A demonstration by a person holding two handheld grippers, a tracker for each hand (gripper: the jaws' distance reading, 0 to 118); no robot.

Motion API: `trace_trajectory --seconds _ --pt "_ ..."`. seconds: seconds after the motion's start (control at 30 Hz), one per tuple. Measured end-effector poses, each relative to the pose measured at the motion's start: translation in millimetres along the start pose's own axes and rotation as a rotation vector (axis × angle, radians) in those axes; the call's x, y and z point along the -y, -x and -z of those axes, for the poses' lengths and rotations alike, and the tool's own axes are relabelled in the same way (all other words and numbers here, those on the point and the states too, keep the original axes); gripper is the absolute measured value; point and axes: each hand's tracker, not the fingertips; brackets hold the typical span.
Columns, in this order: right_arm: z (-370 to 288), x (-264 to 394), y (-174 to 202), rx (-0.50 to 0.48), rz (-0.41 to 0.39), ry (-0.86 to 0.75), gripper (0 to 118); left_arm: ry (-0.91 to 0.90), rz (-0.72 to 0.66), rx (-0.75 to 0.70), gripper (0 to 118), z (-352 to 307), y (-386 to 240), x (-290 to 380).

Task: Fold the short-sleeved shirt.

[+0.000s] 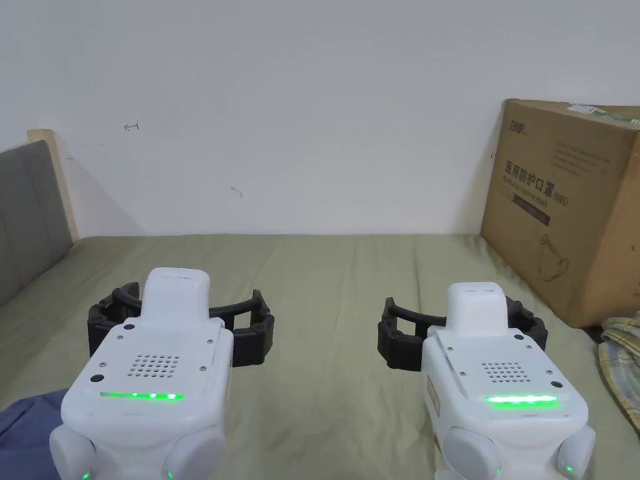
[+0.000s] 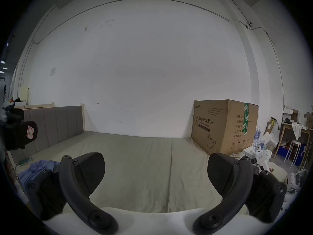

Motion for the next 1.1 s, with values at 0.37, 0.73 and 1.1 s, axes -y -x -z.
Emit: trace_trajectory --seconds 0.37,0.73,1.1 --pt "-1.3 -3.3 -5.0 0.043 0.016 0.029 109 0.023 -0.048 0.023 116 -5.7 6.0 -4.7" --pt "-5.4 -10.9 -5.2 0.093 0.031 0.009 1 0.012 -0.026 0.042 0 -4.7 2.5 -6.1" --pt "3.4 -13.4 12.8 -0.015 0.049 0.031 1 0.014 -0.07 -0.024 0 -6.7 29.5 -9.7"
